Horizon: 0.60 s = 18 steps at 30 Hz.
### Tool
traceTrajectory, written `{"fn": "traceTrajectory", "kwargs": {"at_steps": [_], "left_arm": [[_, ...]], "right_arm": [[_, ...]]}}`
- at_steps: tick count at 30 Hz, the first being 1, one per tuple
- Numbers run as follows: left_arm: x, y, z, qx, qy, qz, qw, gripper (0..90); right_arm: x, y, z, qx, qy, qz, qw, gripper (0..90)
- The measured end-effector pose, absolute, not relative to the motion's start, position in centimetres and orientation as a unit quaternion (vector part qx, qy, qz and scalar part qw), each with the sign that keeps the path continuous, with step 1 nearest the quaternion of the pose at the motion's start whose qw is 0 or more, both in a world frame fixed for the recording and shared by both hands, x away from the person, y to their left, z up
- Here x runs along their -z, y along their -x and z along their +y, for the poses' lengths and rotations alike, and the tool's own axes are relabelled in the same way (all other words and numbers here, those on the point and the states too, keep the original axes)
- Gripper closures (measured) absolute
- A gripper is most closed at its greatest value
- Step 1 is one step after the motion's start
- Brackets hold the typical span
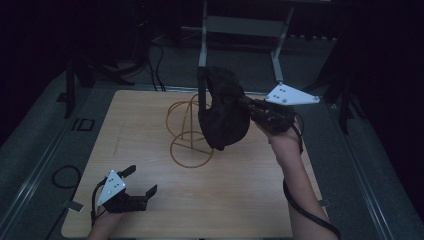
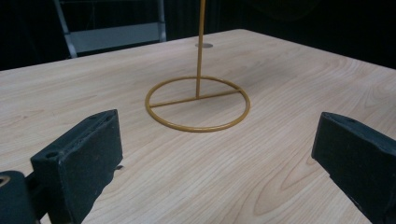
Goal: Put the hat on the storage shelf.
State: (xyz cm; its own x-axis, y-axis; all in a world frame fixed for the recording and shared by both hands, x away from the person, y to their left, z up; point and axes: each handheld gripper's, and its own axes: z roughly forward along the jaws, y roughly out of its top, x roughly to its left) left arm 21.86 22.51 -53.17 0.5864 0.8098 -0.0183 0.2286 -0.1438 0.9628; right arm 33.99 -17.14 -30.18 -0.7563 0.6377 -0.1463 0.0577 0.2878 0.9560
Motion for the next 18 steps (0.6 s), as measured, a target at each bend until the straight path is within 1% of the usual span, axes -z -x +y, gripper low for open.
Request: {"fn": "traceTrajectory", "kwargs": {"at_steps": [10, 12, 18], "left_arm": [[53.6, -21.9, 22.6, -0.272, -0.71, 0.369, 0.535, 2.3], [53.6, -21.9, 22.6, -0.272, -0.711, 0.367, 0.534, 2.3], [53.9, -21.9, 22.6, -0.27, -0.714, 0.368, 0.531, 2.2]], "right_arm": [[31.6, -35.1, -14.4, -0.539, -0.227, 0.776, 0.238, 88.7], [32.4, -35.7, -13.4, -0.535, -0.229, 0.782, 0.222, 88.7], [33.3, -36.4, -12.1, -0.525, -0.23, 0.791, 0.213, 88.7]]}}
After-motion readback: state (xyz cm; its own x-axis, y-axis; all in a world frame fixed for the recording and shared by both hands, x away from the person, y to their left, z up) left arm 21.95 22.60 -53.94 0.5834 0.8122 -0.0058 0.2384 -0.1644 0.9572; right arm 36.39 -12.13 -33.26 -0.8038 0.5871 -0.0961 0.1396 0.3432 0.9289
